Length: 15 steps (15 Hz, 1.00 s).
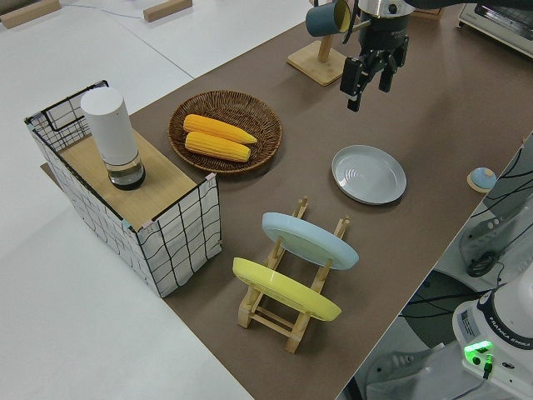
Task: Pick gray plate from table and place it on lower plate rack with left arm
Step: 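Move the left gripper over the rim of the gray plate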
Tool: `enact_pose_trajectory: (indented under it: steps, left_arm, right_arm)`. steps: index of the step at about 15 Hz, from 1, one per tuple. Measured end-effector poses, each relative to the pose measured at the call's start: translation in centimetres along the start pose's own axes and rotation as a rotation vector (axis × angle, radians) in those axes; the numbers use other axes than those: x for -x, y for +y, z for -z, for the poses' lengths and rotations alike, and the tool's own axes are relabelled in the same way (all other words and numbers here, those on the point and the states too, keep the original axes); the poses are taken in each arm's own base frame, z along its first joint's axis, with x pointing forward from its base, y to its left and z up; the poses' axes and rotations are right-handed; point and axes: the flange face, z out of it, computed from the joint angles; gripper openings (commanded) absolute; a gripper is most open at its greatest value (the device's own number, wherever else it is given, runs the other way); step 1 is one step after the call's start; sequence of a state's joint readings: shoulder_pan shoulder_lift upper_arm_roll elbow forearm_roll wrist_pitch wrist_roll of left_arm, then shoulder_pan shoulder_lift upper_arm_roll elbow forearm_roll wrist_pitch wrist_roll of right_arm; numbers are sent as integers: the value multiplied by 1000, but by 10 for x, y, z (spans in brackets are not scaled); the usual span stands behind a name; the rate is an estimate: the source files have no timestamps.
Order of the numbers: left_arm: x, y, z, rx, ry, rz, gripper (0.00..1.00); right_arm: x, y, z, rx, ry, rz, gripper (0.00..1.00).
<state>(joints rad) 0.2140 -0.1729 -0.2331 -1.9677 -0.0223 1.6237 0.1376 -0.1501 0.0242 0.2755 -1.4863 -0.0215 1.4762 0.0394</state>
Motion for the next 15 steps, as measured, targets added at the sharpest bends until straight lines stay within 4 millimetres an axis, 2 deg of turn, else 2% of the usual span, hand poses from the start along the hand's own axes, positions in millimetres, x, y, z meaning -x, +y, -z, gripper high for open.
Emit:
enact_pose_trajectory:
  steps: [4, 12, 15]
  left_arm:
    - [-1, -3, -44, -2, 1, 6, 991]
    - [4, -4, -108, -12, 34, 10, 991]
    - [8, -5, -143, -16, 60, 12, 991]
  right_arm:
    - [0, 0, 0, 0, 0, 0, 983]
    - [0, 0, 0, 0, 0, 0, 983]
    - [0, 0, 0, 0, 0, 0, 983]
